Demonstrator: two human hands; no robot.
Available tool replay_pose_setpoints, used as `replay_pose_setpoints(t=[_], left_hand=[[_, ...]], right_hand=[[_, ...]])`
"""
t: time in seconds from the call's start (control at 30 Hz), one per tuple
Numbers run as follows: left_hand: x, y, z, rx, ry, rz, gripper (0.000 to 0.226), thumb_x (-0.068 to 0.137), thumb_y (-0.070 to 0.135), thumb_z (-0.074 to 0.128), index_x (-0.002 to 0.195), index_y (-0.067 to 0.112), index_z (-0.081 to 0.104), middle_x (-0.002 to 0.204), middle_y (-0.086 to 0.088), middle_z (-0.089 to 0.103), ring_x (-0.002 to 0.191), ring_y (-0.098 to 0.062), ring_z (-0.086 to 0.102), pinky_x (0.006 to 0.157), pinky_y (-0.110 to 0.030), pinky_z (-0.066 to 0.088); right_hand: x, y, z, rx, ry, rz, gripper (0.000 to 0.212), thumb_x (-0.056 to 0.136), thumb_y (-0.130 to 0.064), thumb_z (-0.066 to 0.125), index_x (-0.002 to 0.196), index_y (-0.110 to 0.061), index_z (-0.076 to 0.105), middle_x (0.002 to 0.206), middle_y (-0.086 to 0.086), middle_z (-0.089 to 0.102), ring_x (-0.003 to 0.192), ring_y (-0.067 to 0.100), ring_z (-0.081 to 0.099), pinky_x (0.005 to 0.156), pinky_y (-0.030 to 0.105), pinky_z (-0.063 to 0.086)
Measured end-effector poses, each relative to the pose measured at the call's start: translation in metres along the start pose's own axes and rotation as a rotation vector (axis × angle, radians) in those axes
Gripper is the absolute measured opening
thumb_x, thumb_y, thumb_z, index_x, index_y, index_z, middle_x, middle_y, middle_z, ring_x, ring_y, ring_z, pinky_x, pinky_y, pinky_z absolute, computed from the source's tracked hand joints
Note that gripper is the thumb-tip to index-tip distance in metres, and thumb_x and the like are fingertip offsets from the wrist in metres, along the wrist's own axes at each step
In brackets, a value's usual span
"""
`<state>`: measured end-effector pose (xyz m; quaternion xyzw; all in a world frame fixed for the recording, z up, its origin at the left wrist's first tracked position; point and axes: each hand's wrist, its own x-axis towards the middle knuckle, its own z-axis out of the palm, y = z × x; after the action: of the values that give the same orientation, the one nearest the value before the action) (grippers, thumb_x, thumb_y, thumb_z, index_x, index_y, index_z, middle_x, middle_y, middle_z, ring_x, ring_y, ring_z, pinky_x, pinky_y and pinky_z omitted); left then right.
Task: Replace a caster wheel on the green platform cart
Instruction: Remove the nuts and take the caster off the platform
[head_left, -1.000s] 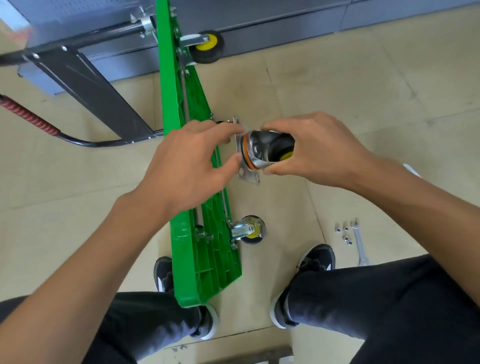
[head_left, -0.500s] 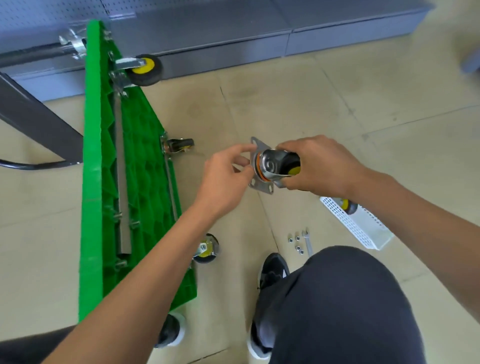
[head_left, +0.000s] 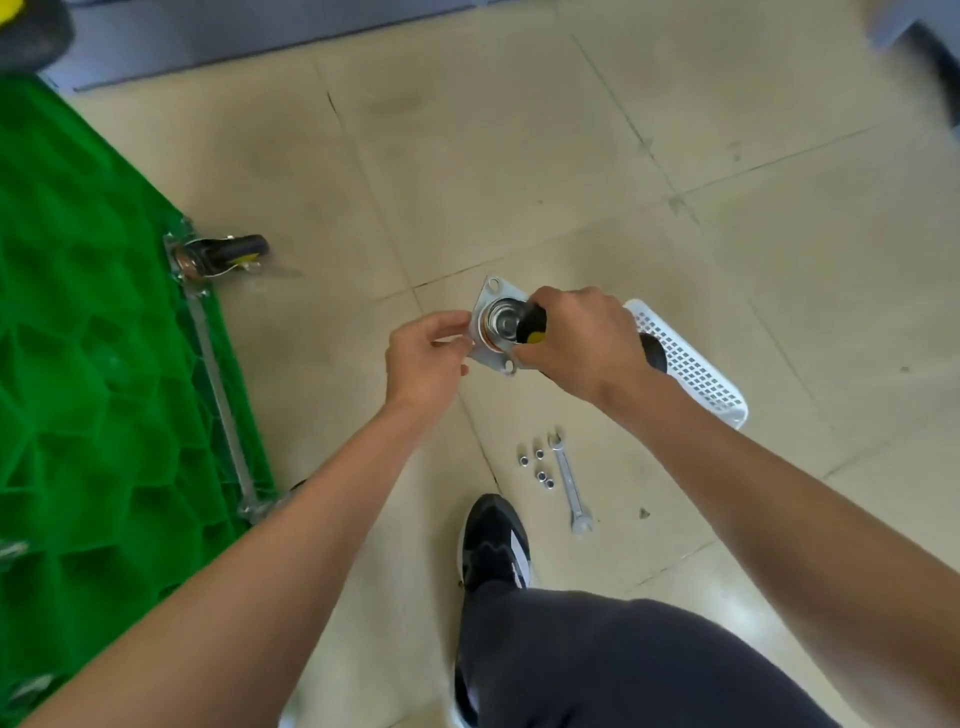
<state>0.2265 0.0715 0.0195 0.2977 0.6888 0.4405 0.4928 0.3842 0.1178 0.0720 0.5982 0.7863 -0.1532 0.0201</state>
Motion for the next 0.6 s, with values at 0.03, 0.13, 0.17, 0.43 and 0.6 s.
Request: replay_pose_setpoints(t=[0.03, 0.13, 0.17, 0.43, 0.6], left_hand=[[0.008, -0.007, 0.004, 0.03, -0.013, 0.012, 0.033, 0.084, -0.007, 0.059, 0.098, 0.018, 0.076, 0.097, 0.004, 0.075, 0.084, -0.011, 0.07, 0.067, -0.025, 0.056], [0.027, -0.028, 0.017, 0.121, -0.059, 0.055, 0.046, 0.081, -0.014, 0.053, 0.089, 0.025, 0.076, 0.081, 0.009, 0.073, 0.06, 0.002, 0.061, 0.063, -0.018, 0.047], [0.034, -0.036, 0.023, 0.146, -0.074, 0.068, 0.05, 0.081, -0.015, 0.05, 0.087, 0.029, 0.075, 0.079, 0.007, 0.073, 0.059, -0.001, 0.059, 0.061, -0.019, 0.045], [0.081, -0.095, 0.062, 0.396, -0.373, 0.101, 0.041, 0.076, -0.006, 0.052, 0.1, 0.019, 0.074, 0.102, 0.005, 0.065, 0.101, -0.017, 0.058, 0.091, -0.029, 0.048], [0.094, -0.118, 0.073, 0.495, -0.465, 0.07, 0.047, 0.066, 0.001, 0.048, 0.104, 0.02, 0.068, 0.106, 0.0, 0.065, 0.099, -0.02, 0.059, 0.068, -0.011, 0.043]], right_hand=[[0.005, 0.004, 0.011, 0.011, -0.004, 0.027, 0.031, 0.079, -0.034, 0.07, 0.103, -0.015, 0.065, 0.085, 0.008, 0.067, 0.077, 0.032, 0.061, 0.061, 0.033, 0.045], [0.016, 0.018, 0.042, 0.03, 0.001, 0.109, 0.029, 0.08, -0.036, 0.07, 0.098, -0.015, 0.063, 0.08, 0.005, 0.061, 0.072, 0.031, 0.056, 0.059, 0.031, 0.038], [0.019, 0.023, 0.052, 0.031, 0.006, 0.139, 0.029, 0.08, -0.037, 0.07, 0.097, -0.014, 0.062, 0.079, 0.004, 0.059, 0.071, 0.03, 0.053, 0.059, 0.031, 0.036], [0.035, 0.064, 0.124, 0.03, -0.016, 0.265, 0.027, 0.082, -0.037, 0.065, 0.093, -0.015, 0.056, 0.074, 0.003, 0.052, 0.071, 0.028, 0.051, 0.068, 0.034, 0.033], [0.04, 0.075, 0.15, 0.031, -0.093, 0.331, 0.027, 0.084, -0.034, 0.064, 0.088, -0.016, 0.045, 0.064, -0.001, 0.037, 0.069, 0.03, 0.047, 0.07, 0.034, 0.034]])
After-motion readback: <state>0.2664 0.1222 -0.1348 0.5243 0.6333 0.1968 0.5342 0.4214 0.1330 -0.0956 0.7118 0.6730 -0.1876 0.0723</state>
